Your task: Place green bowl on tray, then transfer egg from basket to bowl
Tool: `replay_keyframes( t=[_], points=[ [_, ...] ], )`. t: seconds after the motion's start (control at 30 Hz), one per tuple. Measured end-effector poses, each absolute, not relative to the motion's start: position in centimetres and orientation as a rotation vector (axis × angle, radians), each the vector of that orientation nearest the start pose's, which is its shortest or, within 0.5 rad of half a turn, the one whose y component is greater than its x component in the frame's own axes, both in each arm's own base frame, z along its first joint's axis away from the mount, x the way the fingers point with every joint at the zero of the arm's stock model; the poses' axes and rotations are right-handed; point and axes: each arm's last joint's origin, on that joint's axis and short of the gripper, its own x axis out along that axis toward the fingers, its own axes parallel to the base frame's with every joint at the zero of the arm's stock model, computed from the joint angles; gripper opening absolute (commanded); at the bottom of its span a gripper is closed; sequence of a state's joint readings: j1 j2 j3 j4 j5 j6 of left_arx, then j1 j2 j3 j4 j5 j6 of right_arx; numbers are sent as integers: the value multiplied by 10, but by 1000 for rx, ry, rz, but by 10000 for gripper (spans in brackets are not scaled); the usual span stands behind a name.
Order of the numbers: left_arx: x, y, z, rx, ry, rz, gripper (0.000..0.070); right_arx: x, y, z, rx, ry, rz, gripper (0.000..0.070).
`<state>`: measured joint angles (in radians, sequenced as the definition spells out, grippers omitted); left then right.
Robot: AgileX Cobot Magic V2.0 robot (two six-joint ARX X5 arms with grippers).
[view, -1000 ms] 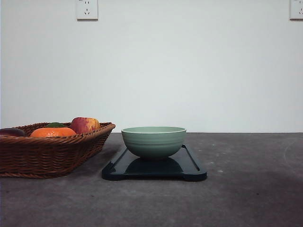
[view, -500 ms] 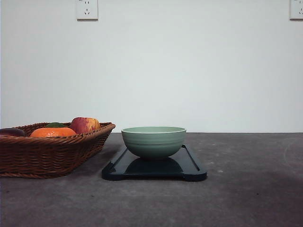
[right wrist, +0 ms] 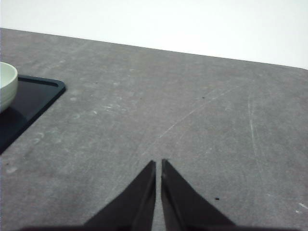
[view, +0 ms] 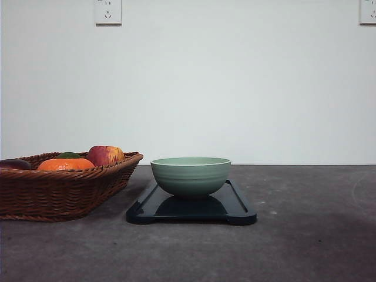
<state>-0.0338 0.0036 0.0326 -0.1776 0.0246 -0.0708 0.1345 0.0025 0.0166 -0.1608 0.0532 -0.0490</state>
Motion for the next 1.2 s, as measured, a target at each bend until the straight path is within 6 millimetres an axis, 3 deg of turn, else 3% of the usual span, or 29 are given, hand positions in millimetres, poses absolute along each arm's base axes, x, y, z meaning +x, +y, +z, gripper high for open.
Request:
replay_keyframes(
  t=[1.2],
  points=[
    [95,-4,157,-70,151,-53,0,95,11,153,-63,144,85,12]
  ],
)
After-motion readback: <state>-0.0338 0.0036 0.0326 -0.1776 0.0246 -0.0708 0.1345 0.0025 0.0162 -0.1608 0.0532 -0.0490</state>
